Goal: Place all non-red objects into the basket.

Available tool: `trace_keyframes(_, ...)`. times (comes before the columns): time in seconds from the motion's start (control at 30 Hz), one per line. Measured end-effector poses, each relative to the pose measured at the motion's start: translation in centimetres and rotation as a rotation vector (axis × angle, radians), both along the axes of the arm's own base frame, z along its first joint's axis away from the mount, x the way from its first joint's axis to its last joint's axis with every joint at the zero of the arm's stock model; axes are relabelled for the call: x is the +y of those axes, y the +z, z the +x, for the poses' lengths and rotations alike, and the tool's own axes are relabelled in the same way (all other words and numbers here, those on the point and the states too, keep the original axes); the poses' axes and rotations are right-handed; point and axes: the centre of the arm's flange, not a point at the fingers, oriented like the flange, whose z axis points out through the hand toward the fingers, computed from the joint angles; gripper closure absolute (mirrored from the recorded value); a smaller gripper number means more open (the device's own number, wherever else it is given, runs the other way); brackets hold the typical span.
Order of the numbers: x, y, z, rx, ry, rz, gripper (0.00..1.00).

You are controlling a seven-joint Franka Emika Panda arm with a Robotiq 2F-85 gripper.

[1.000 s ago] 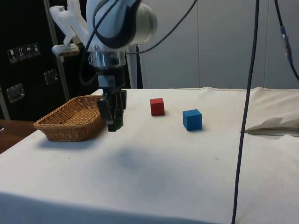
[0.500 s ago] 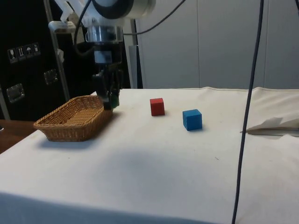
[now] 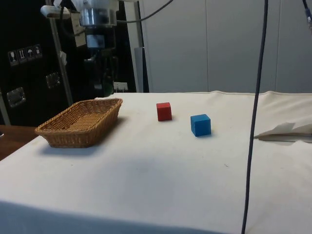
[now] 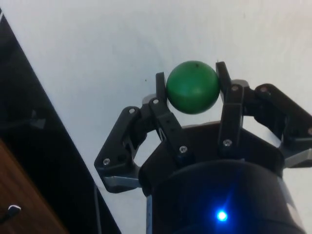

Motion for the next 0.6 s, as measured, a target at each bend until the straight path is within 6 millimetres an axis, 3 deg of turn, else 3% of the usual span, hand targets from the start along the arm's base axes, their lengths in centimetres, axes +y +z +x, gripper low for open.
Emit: trace_keyframes(0.6,-2.7,1.7,5.4,-0.001,-0.006,-0.032,1.0)
